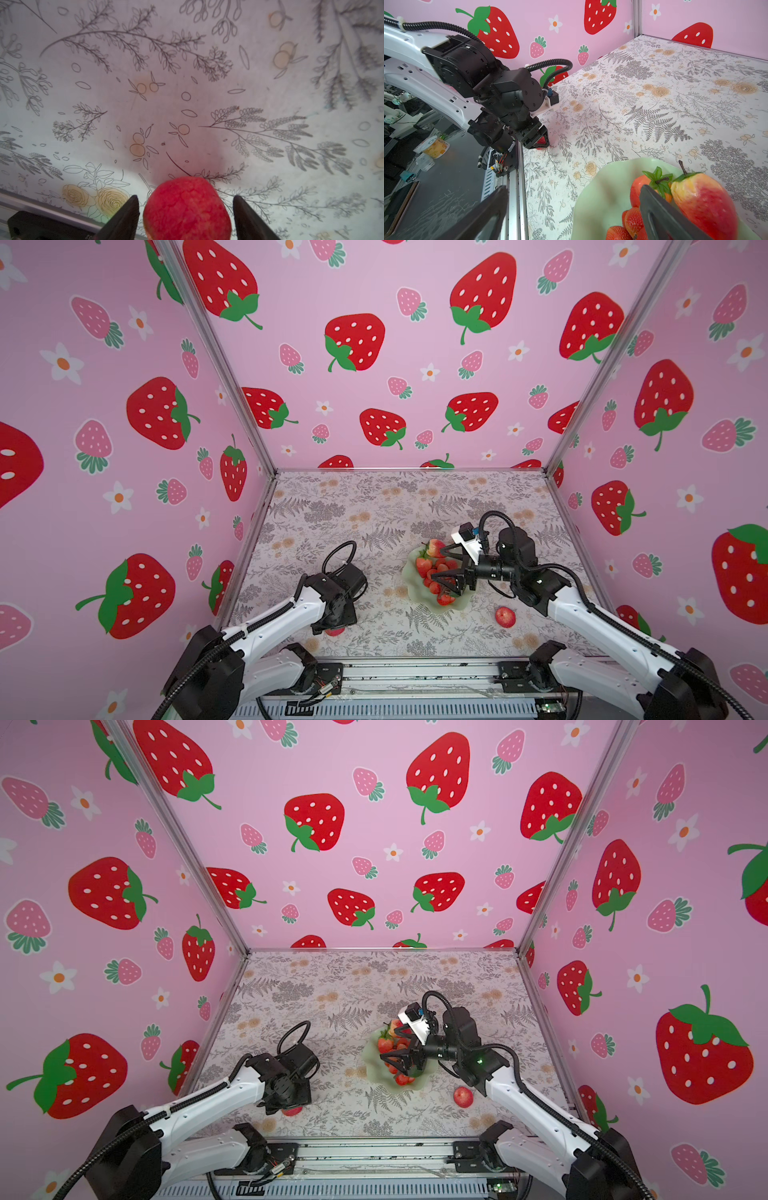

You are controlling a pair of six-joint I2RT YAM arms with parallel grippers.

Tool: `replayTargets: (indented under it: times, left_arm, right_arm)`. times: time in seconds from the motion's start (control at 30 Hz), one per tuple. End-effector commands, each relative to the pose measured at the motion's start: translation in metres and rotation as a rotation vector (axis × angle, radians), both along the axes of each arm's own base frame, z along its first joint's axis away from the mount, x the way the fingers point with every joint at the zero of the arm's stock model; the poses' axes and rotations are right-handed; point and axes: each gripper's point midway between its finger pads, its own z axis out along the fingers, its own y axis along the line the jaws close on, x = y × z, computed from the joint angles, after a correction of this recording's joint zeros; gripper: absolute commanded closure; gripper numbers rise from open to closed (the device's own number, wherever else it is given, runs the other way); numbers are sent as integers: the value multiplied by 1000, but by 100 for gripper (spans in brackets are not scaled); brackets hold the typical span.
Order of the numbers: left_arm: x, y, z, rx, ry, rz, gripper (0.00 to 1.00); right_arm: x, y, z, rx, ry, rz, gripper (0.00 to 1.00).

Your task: Place and organize the fake fruits in the fruit bowl

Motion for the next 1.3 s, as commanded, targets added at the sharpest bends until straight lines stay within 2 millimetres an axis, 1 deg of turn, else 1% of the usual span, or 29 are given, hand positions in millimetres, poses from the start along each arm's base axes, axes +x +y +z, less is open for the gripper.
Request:
replayTargets:
  times: [0.0, 0.1, 0.17, 0.23, 0.3, 0.37, 0.43, 0.53, 0.6, 0.7, 0.8, 0.87, 0.97, 1.13, 1.27]
  left_arm:
    - [0, -4, -1, -27, -5, 0, 37]
    - [8, -14, 2, -65, -43, -33, 41]
    - [16, -23, 9, -94, -82, -66, 43]
    - [27, -37, 22, -135, -129, -119, 43]
    - [40, -56, 41, -163, -177, -186, 43]
    - [52, -77, 62, -197, -218, -254, 43]
    - [62, -105, 79, -244, -254, -332, 43]
    - [77, -151, 104, -318, -322, -448, 42]
    - [89, -178, 112, -347, -350, -506, 42]
    - [99, -205, 107, -351, -321, -576, 42]
    - [107, -225, 104, -331, -322, -642, 41]
    - [111, -235, 100, -336, -319, -661, 41]
    - [116, -242, 93, -315, -302, -677, 40]
    - [117, -250, 82, -314, -280, -698, 36]
    - [116, -251, 71, -305, -251, -697, 34]
  right_arm:
    - [3, 1, -1, 3, -3, -7, 0]
    - [9, -2, -13, 10, 59, -50, 1]
    - [14, -5, -20, -3, 95, -73, 1]
    - [19, -11, -24, -8, 122, -108, 1]
    - [25, -19, -25, -1, 144, -161, 1]
    - [35, -32, -27, -19, 163, -254, 1]
    - [45, -50, -33, -41, 196, -358, 1]
    - [45, -69, -31, -15, 219, -444, 1]
    - [46, -78, -36, -27, 244, -494, 1]
    - [43, -83, -45, -53, 275, -520, 1]
    - [40, -86, -42, -30, 283, -533, 1]
    - [38, -87, -39, -9, 276, -540, 1]
    - [38, -89, -39, -2, 276, -549, 1]
    - [36, -88, -38, -2, 278, -544, 1]
    - [40, -95, -47, -53, 296, -589, 1]
